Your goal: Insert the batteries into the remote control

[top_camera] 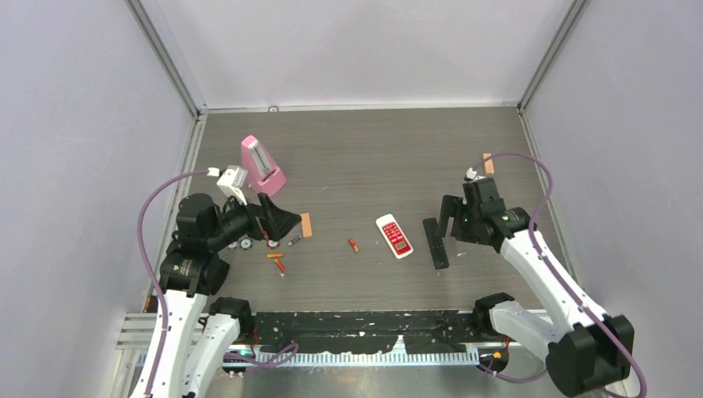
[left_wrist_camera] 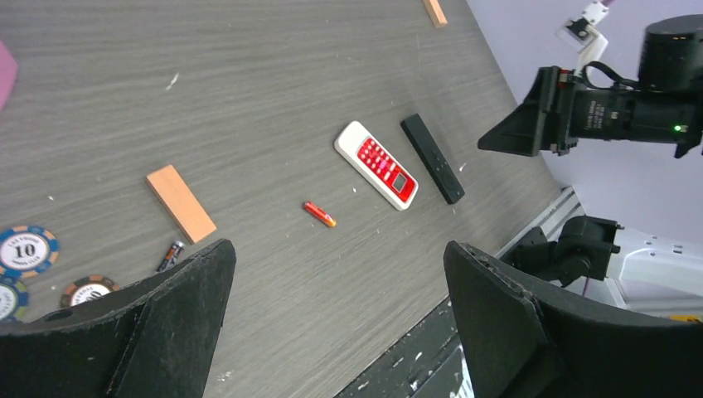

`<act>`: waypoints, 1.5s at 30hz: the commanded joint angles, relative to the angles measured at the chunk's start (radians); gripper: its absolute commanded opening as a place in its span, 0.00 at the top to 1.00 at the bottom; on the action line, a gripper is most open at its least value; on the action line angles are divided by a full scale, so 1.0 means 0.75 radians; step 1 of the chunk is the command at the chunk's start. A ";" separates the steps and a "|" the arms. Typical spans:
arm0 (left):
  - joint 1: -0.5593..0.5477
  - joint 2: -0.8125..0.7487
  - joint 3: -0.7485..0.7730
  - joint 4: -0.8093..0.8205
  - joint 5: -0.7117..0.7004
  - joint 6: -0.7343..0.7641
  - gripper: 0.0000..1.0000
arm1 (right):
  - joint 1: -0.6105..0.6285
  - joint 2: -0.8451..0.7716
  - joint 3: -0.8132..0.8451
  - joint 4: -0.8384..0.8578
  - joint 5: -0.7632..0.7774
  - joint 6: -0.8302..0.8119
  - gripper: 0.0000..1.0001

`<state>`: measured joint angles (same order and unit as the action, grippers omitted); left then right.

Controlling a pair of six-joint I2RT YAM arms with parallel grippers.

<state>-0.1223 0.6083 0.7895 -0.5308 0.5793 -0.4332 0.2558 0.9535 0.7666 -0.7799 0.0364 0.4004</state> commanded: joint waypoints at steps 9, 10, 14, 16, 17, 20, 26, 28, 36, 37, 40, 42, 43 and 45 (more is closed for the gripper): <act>0.004 -0.047 -0.045 0.078 -0.038 -0.047 0.01 | 0.350 0.267 0.052 0.189 0.135 0.040 0.19; 0.004 -0.046 -0.048 0.079 -0.041 -0.053 0.01 | 0.409 0.297 0.083 0.210 0.134 0.030 0.19; 0.004 -0.025 -0.021 0.045 -0.051 -0.051 0.02 | 0.528 0.432 0.174 0.259 0.116 -0.012 0.19; 0.004 -0.018 -0.013 0.031 -0.069 -0.049 0.03 | 0.568 0.513 0.213 0.269 0.123 -0.045 0.18; 0.005 -0.018 -0.011 0.028 -0.085 -0.049 0.03 | 0.576 0.572 0.228 0.273 0.125 -0.058 0.18; 0.005 -0.032 -0.016 0.023 -0.135 -0.050 0.02 | 0.616 0.685 0.287 0.267 0.126 -0.125 0.18; 0.005 -0.025 -0.001 0.010 -0.115 -0.028 0.00 | 0.637 0.866 0.342 0.262 0.139 -0.194 0.16; 0.005 -0.018 0.007 -0.003 -0.115 -0.024 0.00 | 0.638 0.905 0.349 0.263 0.142 -0.201 0.16; 0.006 -0.003 0.035 -0.057 -0.119 -0.002 0.00 | 0.639 0.992 0.350 0.272 0.127 -0.197 0.23; 0.005 0.003 0.042 -0.065 -0.115 -0.002 0.00 | 0.638 0.995 0.347 0.277 0.122 -0.193 0.25; 0.004 0.016 0.050 -0.076 -0.098 0.000 0.00 | 0.638 0.998 0.344 0.293 0.089 -0.190 0.41; 0.005 0.017 0.050 -0.079 -0.081 0.004 0.00 | 0.638 0.994 0.346 0.298 0.076 -0.190 0.51; 0.005 0.014 0.048 -0.078 -0.077 0.003 0.00 | 0.638 0.989 0.348 0.301 0.070 -0.189 0.53; 0.005 0.004 0.042 -0.076 -0.064 0.003 0.00 | 0.638 0.961 0.344 0.318 0.028 -0.178 0.56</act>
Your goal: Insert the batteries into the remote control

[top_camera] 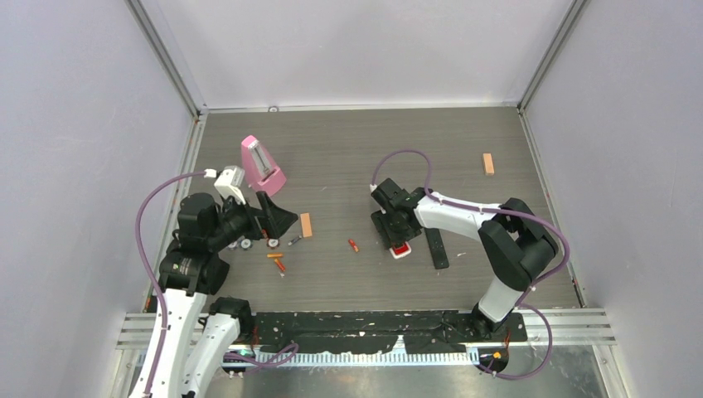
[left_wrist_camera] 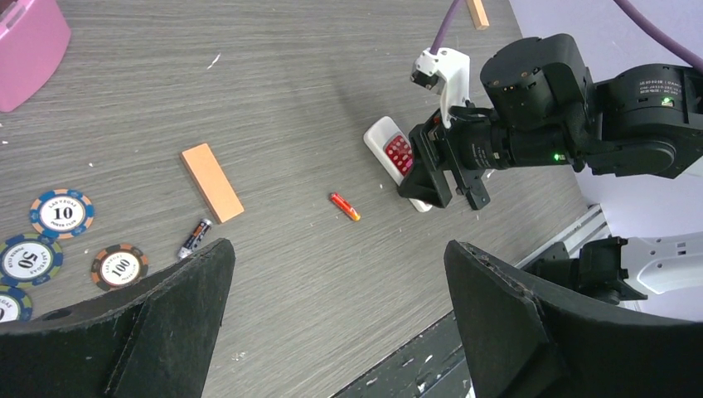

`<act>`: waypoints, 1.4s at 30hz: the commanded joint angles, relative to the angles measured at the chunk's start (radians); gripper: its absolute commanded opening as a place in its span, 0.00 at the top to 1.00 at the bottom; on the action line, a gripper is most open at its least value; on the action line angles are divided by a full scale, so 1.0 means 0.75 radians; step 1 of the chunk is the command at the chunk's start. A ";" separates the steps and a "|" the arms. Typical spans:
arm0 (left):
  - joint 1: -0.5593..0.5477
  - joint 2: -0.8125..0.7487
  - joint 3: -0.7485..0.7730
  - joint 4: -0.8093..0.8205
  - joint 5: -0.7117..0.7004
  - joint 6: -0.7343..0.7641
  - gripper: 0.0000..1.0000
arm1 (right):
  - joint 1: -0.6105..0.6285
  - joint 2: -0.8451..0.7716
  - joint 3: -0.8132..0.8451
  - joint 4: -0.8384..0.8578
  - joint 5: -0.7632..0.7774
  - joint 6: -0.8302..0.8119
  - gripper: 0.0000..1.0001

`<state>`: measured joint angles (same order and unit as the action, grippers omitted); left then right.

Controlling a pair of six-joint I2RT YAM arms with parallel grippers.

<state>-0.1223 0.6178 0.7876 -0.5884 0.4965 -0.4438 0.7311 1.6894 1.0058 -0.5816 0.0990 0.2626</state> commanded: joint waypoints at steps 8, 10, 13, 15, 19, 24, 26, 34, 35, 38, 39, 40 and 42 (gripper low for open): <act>-0.031 -0.064 -0.143 0.333 0.273 -0.247 0.02 | 0.004 -0.368 -0.071 0.487 -0.400 0.520 0.57; -0.093 -0.081 -0.193 0.423 0.244 -0.307 0.02 | 0.012 -0.440 -0.118 0.633 -0.423 0.744 0.57; -0.232 -0.092 -0.226 0.489 0.146 -0.317 0.02 | 0.048 -0.515 -0.179 0.754 -0.340 1.014 0.58; -0.340 -0.084 -0.233 0.512 0.058 -0.293 0.02 | 0.111 -0.580 -0.189 0.813 -0.226 1.149 0.58; -0.533 -0.051 -0.243 0.556 -0.143 -0.271 0.04 | 0.273 -0.653 -0.184 0.764 0.054 1.363 0.58; -0.689 -0.012 -0.251 0.605 -0.343 -0.220 0.08 | 0.392 -0.673 -0.187 0.691 0.170 1.577 0.58; -0.752 0.003 -0.246 0.609 -0.414 -0.198 0.11 | 0.425 -0.675 -0.184 0.673 0.202 1.627 0.58; -0.913 0.079 -0.225 0.620 -0.623 -0.147 0.40 | 0.476 -0.661 -0.143 0.626 0.238 1.719 0.57; -0.927 0.089 -0.222 0.621 -0.642 -0.142 0.44 | 0.477 -0.660 -0.141 0.619 0.242 1.721 0.57; -0.945 0.112 -0.211 0.612 -0.715 -0.167 0.55 | 0.479 -0.657 -0.135 0.613 0.248 1.723 0.57; -0.947 0.114 -0.209 0.614 -0.723 -0.179 0.59 | 0.479 -0.657 -0.133 0.612 0.246 1.724 0.57; -0.951 0.115 -0.208 0.620 -0.731 -0.189 0.62 | 0.479 -0.657 -0.133 0.610 0.245 1.725 0.57; -0.954 0.119 -0.208 0.630 -0.733 -0.199 0.68 | 0.479 -0.661 -0.135 0.608 0.247 1.736 0.57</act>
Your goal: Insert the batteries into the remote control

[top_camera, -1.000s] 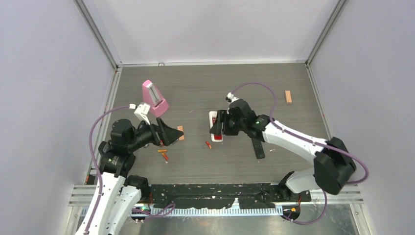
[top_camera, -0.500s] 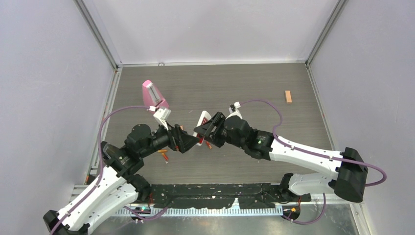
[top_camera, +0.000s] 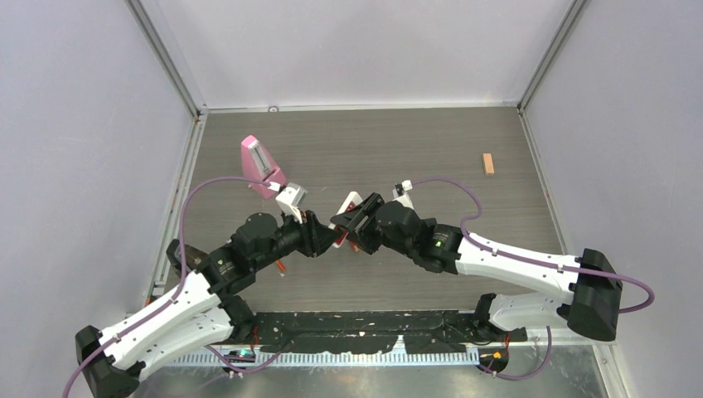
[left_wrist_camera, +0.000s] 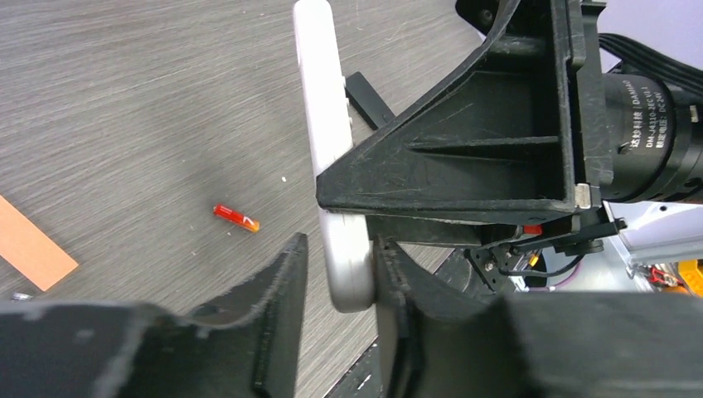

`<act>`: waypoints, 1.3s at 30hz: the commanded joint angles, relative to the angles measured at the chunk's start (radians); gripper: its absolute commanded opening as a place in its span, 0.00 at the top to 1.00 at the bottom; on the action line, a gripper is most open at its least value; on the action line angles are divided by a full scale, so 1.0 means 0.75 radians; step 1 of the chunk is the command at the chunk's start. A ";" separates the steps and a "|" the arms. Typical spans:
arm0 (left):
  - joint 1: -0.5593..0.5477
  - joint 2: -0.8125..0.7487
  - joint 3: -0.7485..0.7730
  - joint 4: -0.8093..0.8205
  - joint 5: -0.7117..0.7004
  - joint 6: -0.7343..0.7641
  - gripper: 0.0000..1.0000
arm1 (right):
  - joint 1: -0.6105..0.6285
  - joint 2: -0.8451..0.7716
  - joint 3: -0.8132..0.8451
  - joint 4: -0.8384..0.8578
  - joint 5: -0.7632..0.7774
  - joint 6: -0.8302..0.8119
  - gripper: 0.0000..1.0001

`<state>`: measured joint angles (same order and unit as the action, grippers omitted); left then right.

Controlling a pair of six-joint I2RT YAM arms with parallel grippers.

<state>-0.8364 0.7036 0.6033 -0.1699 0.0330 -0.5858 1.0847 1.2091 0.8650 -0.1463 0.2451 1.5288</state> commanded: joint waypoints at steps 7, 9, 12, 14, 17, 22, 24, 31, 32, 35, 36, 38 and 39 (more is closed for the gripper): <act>-0.002 0.020 0.057 0.049 -0.050 0.096 1.00 | 0.008 -0.051 0.051 -0.008 0.042 0.078 0.49; -0.002 0.006 0.061 0.042 -0.007 0.171 1.00 | 0.005 -0.051 0.064 -0.019 0.032 0.030 0.36; -0.002 -0.030 0.080 0.013 -0.006 0.328 1.00 | -0.013 -0.042 0.124 -0.091 -0.004 -0.135 0.08; -0.002 -0.054 0.094 0.001 0.002 0.450 1.00 | -0.026 -0.050 0.170 -0.141 -0.031 -0.213 0.02; -0.002 -0.091 0.101 0.012 0.044 0.692 1.00 | -0.060 -0.119 0.168 -0.181 -0.037 -0.280 0.02; -0.007 -0.128 0.109 0.077 0.041 1.138 1.00 | -0.134 -0.260 0.147 -0.261 -0.036 -0.303 0.03; -0.009 -0.142 0.075 0.135 0.073 1.343 1.00 | -0.163 -0.295 0.158 -0.301 -0.032 -0.299 0.01; -0.020 -0.158 -0.034 0.332 0.111 1.980 1.00 | -0.214 -0.338 0.184 -0.312 -0.121 -0.273 0.04; -0.020 -0.159 -0.039 0.338 0.121 2.067 1.00 | -0.219 -0.333 0.187 -0.311 -0.132 -0.264 0.04; -0.022 -0.160 -0.055 0.307 0.178 2.313 1.00 | -0.221 -0.333 0.179 -0.268 -0.166 -0.238 0.04; -0.022 -0.160 -0.060 0.308 0.179 2.356 1.00 | -0.222 -0.335 0.175 -0.232 -0.175 -0.223 0.04; -0.026 -0.162 -0.061 0.310 0.181 2.427 1.00 | -0.223 -0.327 0.175 -0.211 -0.198 -0.212 0.04; -0.030 -0.167 -0.066 0.319 0.178 2.463 1.00 | -0.223 -0.311 0.182 -0.205 -0.210 -0.209 0.04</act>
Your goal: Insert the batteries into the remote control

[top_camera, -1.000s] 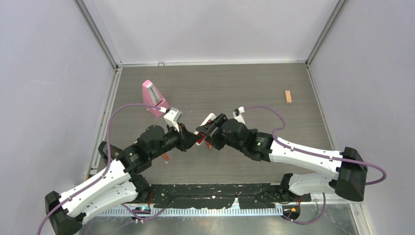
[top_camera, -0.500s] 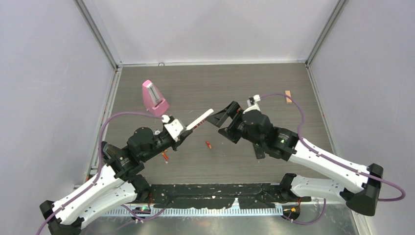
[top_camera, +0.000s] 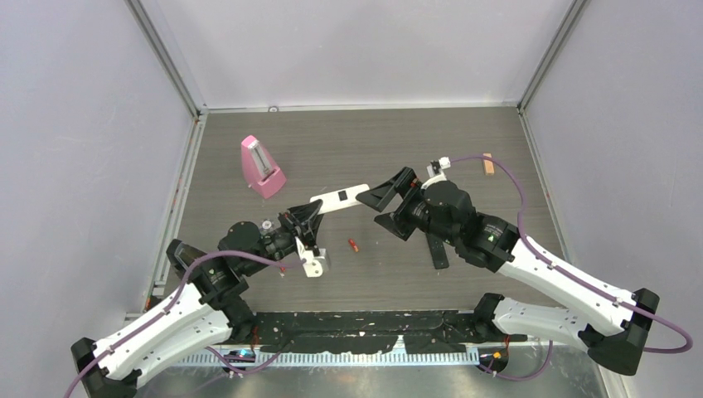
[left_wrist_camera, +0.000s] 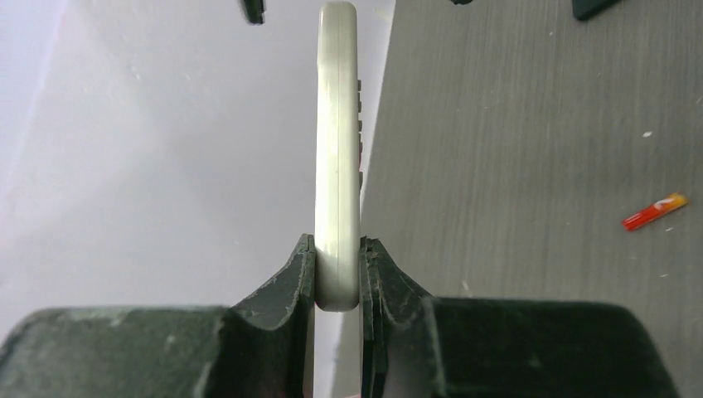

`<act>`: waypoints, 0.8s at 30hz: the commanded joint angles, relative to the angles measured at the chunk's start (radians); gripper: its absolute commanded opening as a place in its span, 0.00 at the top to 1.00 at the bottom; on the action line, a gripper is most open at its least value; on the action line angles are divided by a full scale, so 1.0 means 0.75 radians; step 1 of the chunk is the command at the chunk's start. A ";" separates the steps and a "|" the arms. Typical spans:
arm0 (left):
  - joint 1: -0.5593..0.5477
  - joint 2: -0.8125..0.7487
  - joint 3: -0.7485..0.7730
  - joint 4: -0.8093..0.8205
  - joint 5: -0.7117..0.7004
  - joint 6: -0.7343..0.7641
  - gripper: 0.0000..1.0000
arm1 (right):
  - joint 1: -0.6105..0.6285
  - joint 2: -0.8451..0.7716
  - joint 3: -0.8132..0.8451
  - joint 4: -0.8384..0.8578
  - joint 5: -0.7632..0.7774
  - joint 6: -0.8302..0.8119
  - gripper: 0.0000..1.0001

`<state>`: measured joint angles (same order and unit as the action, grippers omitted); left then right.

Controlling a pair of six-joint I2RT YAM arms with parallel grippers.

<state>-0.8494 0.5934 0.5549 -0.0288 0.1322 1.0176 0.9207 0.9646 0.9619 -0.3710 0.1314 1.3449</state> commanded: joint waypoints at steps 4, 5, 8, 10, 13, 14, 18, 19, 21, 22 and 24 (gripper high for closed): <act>-0.026 -0.056 -0.041 0.155 0.061 0.504 1.00 | -0.004 0.068 0.054 0.125 -0.095 0.061 0.08; -0.031 -0.064 -0.051 0.157 0.061 0.553 1.00 | -0.004 0.080 0.054 0.148 -0.101 0.072 0.10; -0.033 -0.088 -0.074 0.173 0.071 0.613 1.00 | -0.005 0.141 0.060 0.194 -0.143 0.094 0.20; -0.033 -0.108 -0.079 0.173 0.087 0.618 1.00 | -0.005 0.164 0.042 0.247 -0.153 0.132 0.26; -0.033 -0.124 -0.084 0.173 0.092 0.592 1.00 | -0.005 0.167 -0.007 0.376 -0.207 0.171 0.37; -0.033 -0.127 -0.084 0.175 0.092 0.580 1.00 | -0.004 0.162 -0.036 0.402 -0.207 0.183 0.41; -0.035 -0.137 -0.078 0.151 0.109 0.531 0.99 | -0.004 0.132 -0.095 0.484 -0.210 0.206 0.59; -0.035 -0.137 -0.080 0.151 0.113 0.521 0.98 | -0.004 0.123 -0.114 0.529 -0.209 0.210 0.63; -0.035 -0.137 -0.080 0.156 0.123 0.493 0.96 | -0.004 0.109 -0.142 0.575 -0.210 0.232 0.71; -0.035 -0.140 -0.080 0.157 0.126 0.469 0.93 | -0.004 0.105 -0.153 0.599 -0.207 0.244 0.76; -0.037 -0.142 -0.068 0.152 0.133 0.392 0.84 | -0.004 0.094 -0.176 0.628 -0.201 0.257 0.83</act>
<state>-0.8707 0.5007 0.4877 0.0189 0.1905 1.3792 0.9184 1.0649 0.8612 0.0116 -0.0200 1.5215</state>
